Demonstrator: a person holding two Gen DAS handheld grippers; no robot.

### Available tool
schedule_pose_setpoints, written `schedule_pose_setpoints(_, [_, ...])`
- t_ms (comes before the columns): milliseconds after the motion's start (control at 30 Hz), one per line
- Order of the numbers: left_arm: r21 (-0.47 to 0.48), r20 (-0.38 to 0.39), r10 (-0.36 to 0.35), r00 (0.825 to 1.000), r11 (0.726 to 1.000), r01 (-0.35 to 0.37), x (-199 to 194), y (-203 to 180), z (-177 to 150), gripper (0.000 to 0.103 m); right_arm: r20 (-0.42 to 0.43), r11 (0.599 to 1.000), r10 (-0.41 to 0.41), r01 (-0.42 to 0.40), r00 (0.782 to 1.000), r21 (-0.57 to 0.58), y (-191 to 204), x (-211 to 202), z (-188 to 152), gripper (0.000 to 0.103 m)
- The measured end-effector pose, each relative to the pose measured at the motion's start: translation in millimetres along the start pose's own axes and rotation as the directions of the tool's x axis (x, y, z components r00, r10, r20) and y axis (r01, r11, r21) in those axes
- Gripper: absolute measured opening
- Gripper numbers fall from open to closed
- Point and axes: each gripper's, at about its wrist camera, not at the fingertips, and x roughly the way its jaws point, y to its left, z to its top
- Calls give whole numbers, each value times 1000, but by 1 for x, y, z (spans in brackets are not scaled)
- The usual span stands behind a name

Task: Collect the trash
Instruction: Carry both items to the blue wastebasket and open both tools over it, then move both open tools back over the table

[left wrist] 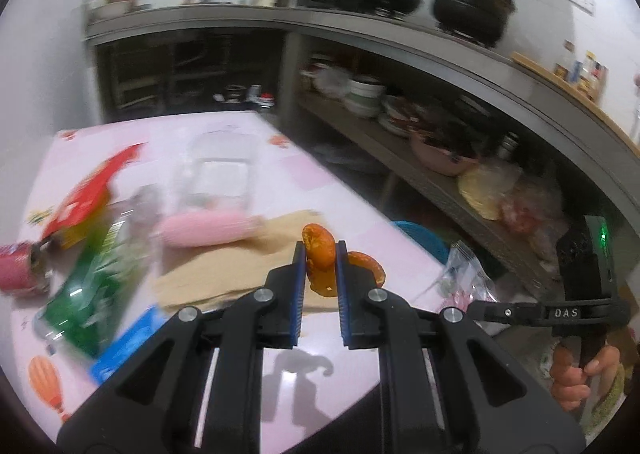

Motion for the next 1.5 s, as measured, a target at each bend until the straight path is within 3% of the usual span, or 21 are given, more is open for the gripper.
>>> schedule_pose_setpoints(133, [50, -43, -88, 995, 995, 90, 28, -38, 15, 13, 78, 997, -21, 15, 997, 75, -29, -28, 6, 17])
schedule_pose_setpoints(233, [62, -95, -167, 981, 983, 173, 56, -66, 29, 13, 132, 991, -24, 6, 991, 133, -51, -46, 11, 17])
schedule_pose_setpoints(367, [77, -187, -245, 951, 962, 262, 102, -106, 43, 13, 207, 977, -47, 2, 977, 212, -87, -65, 17, 17])
schedule_pose_setpoints(500, [57, -311, -302, 901, 941, 334, 162, -142, 55, 13, 262, 954, -97, 15, 960, 299, -128, -74, 30, 17])
schedule_pose_setpoints(633, [85, -427, -252, 869, 945, 316, 228, -173, 61, 13, 285, 915, -185, 59, 941, 398, -175, -65, 53, 17])
schedule_pose_setpoints(767, [84, -534, -218, 817, 948, 308, 300, -201, 59, 13, 266, 869, -270, 115, 925, 482, -223, -37, 82, 17])
schedule_pose_setpoints(967, [66, -601, -193, 776, 955, 289, 388, -222, 60, 14, 230, 801, -379, 193, 896, 567, -281, 5, 118, 19])
schedule_pose_setpoints(1033, [66, -602, -193, 775, 955, 289, 411, -226, 60, 23, 214, 774, -416, 221, 884, 594, -304, 23, 131, 21])
schedule_pose_setpoints(1067, [78, -602, -184, 777, 955, 286, 422, -229, 59, 39, 210, 764, -428, 229, 879, 603, -313, 30, 135, 29])
schedule_pose_setpoints(1100, [96, -597, -168, 784, 956, 278, 430, -231, 57, 56, 209, 757, -444, 241, 871, 607, -325, 36, 137, 48])
schedule_pose_setpoints(1133, [109, -593, -159, 790, 955, 274, 435, -233, 56, 59, 193, 740, -478, 275, 857, 613, -337, 43, 139, 54])
schedule_pose_setpoints(1167, [133, -586, -141, 798, 955, 266, 441, -234, 54, 59, 155, 700, -529, 325, 834, 636, -348, 49, 139, 56])
schedule_pose_setpoints(1267, [140, -591, -137, 795, 953, 268, 448, -235, 51, 59, 128, 662, -546, 333, 828, 672, -365, 55, 129, 56])
schedule_pose_setpoints(1500, [131, -538, -163, 827, 953, 273, 421, -225, 60, 64, 137, 665, -609, 409, 781, 625, -345, 40, 108, 56])
